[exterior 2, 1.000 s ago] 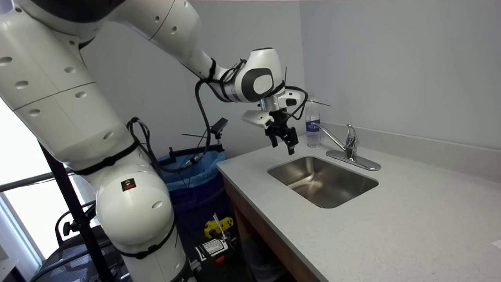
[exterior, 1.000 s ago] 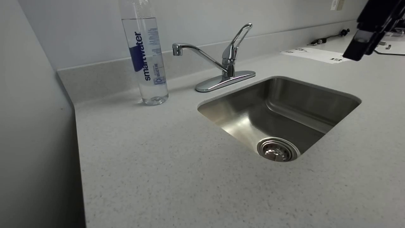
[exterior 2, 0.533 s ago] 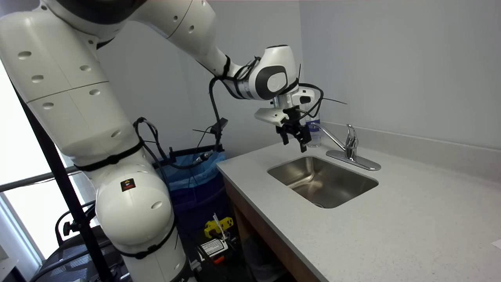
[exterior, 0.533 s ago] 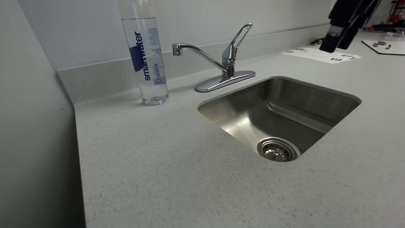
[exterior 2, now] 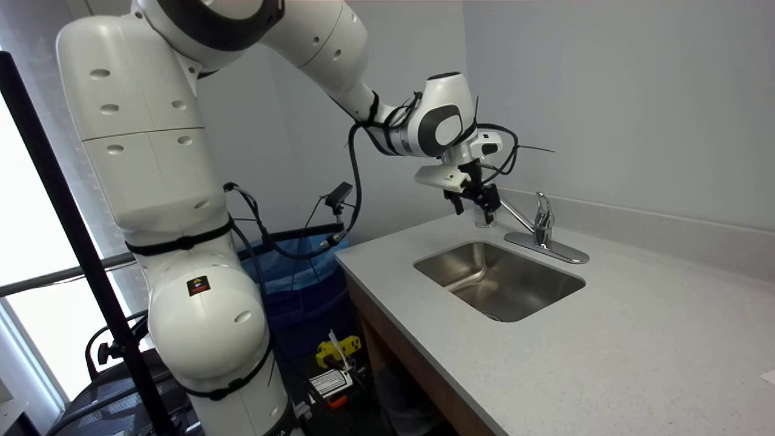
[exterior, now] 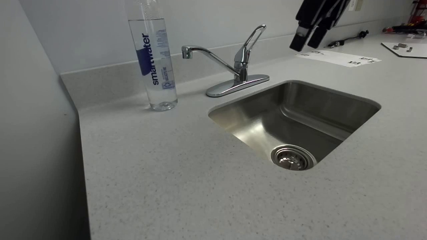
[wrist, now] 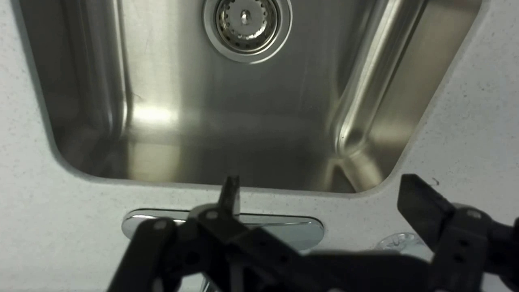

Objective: Slide the tap to the center of the sink and press down the tap handle

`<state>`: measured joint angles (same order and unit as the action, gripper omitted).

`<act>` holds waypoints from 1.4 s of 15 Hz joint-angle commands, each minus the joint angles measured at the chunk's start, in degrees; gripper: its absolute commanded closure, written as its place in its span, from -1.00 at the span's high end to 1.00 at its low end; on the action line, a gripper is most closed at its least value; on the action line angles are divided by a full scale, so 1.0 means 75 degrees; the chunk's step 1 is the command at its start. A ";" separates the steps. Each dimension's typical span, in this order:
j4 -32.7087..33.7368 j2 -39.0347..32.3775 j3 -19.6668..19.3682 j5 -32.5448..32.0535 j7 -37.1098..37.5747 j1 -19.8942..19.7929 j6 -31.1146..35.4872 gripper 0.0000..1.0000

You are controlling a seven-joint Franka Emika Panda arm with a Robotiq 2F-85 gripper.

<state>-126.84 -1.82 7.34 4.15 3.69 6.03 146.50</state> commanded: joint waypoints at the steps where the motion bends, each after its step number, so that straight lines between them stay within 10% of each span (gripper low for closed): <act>1: 0.0692 -0.0584 -0.0011 -0.0173 -0.0162 0.0070 0.0163 1.00; 21: 0.1476 -0.1262 -0.0081 -0.0153 0.0375 0.0111 0.0367 1.00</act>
<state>-119.95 -7.53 7.18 3.81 5.07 6.31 147.57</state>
